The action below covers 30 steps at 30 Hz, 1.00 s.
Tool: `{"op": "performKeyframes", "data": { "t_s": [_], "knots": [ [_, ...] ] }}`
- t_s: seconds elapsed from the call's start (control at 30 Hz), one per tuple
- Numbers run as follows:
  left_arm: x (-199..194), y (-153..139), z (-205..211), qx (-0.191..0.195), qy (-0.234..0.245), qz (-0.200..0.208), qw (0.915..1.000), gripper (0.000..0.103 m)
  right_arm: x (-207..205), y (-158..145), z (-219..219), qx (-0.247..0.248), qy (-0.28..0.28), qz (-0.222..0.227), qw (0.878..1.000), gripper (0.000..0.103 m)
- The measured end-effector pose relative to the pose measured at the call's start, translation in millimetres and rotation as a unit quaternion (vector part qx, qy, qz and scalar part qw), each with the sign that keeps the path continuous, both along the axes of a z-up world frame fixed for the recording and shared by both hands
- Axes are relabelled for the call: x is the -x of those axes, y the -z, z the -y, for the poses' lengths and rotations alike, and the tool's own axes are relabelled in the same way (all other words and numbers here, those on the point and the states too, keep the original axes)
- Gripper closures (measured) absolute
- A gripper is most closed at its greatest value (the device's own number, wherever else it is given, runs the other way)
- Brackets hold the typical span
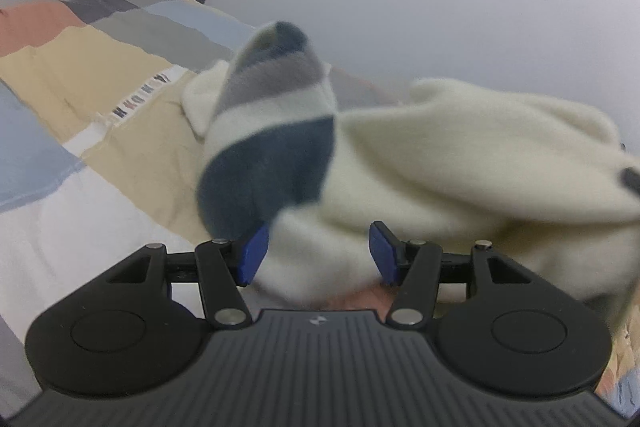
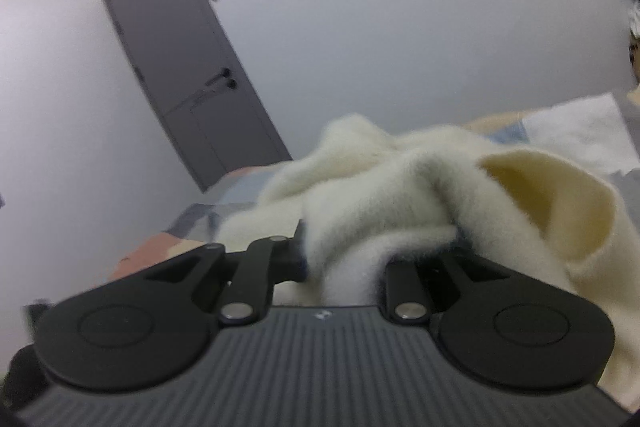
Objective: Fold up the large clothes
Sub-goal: 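Raise the held sweater high with both grippers, shaking it out to hang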
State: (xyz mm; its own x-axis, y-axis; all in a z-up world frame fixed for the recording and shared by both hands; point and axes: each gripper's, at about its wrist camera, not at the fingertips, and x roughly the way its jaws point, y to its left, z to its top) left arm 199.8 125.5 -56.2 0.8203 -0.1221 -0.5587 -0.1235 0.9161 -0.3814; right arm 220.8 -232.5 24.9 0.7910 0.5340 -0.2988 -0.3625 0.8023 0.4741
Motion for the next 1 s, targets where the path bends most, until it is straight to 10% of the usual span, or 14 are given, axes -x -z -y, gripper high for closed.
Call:
{"op": "performKeyframes", "data": {
  "t_s": [0.17,0.67,0.73,0.87,1.0],
  "knots": [
    [10.9,1.4,18.2,0.007,0.022,-0.003,0.9997,0.04,37.0,-9.1,37.3,-0.002,-0.025,0.029,0.999,0.082],
    [-27.0,53.7,31.3,0.089,0.022,-0.067,0.9935,0.039,8.0,90.7,90.2,-0.047,0.061,-0.11,0.991,0.074],
    [-29.1,57.3,25.8,0.117,0.013,-0.068,0.9907,0.039,9.9,94.1,91.9,-0.054,0.075,-0.108,0.99,0.068],
    [-35.0,65.4,12.6,0.179,-0.007,-0.077,0.9808,0.039,36.0,79.0,100.9,-0.103,0.052,-0.109,0.987,0.024],
    [-37.3,70.1,9.0,0.205,-0.022,-0.085,0.9748,0.039,51.8,71.1,106.7,-0.119,0.053,-0.107,0.986,0.021]
  ]
}}
